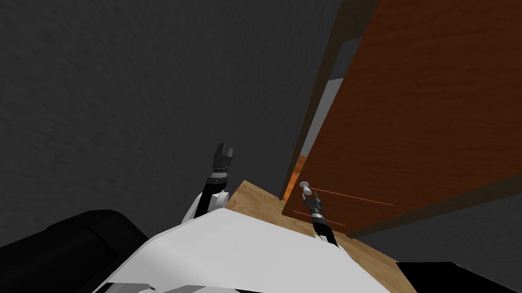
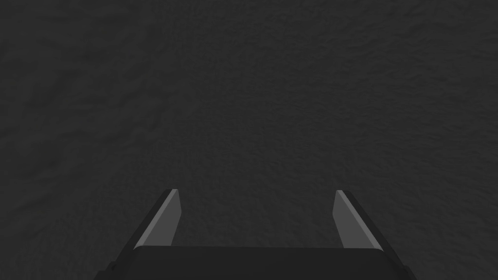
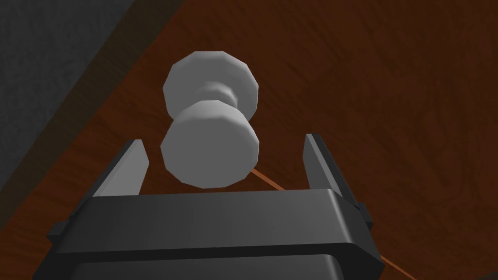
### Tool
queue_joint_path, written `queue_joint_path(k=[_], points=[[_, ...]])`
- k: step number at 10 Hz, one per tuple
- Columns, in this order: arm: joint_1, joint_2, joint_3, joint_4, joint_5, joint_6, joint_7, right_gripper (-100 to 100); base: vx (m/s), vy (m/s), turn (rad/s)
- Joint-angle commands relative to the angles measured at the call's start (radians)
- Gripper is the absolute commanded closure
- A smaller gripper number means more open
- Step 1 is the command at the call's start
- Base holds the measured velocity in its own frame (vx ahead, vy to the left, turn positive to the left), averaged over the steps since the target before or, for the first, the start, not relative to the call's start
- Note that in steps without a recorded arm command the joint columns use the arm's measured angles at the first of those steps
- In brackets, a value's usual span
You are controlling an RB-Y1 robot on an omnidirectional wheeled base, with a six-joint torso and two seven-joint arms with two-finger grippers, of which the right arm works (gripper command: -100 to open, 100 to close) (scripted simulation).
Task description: Pull the door open
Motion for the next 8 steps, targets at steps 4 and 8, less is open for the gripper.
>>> queue_joint_path(k=[4,8], points=[[-0.001,0.006,0.028,-0.011,-0.042,0.007,-0.127,-100,-0.044,-0.019,0.027],[-0.002,0.009,0.044,-0.016,-0.066,0.01,-0.223,-100,-0.033,-0.012,0.016]])
